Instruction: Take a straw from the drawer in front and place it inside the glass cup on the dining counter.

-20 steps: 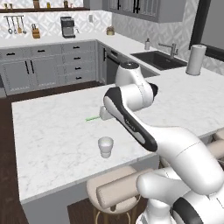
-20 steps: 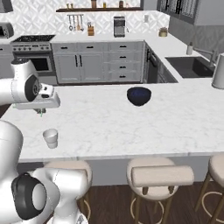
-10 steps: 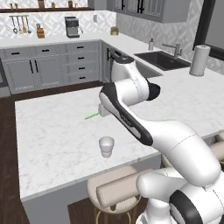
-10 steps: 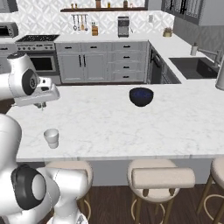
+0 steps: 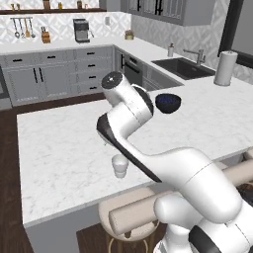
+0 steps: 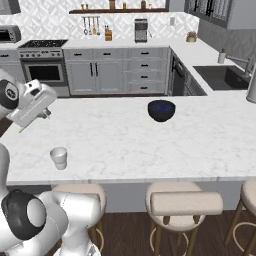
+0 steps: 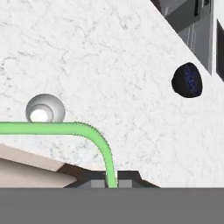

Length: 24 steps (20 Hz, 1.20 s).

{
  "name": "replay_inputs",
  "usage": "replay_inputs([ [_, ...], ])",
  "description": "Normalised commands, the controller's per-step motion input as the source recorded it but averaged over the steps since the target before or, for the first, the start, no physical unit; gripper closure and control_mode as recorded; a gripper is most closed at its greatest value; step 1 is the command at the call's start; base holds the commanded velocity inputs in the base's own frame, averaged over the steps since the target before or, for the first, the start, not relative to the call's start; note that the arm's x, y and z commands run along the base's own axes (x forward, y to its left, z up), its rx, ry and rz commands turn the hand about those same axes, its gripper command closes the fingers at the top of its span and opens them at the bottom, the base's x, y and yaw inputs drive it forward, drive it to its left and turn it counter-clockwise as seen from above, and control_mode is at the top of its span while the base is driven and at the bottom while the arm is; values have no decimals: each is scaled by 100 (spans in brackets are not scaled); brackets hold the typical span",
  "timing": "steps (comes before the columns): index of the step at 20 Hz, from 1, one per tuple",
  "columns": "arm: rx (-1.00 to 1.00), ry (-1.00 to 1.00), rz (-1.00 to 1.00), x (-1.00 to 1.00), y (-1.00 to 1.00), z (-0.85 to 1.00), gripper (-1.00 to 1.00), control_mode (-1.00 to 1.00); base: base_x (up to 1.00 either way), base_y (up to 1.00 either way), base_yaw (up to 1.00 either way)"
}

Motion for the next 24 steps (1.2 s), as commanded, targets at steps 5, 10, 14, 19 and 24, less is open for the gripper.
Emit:
replay_inputs([
  [5,-38,-5,14,8,-5,5,100,-100,0,0,0],
  [10,-32,0,4,0,-1,-1,100,-100,0,0,0],
  [14,-24,0,0,5,0,-19,100,-100,0,0,0],
  [19,-15,0,-2,24,0,-26,100,-100,0,0,0],
  [24,-13,-13,-4,16,6,-8,100,-100,0,0,0],
])
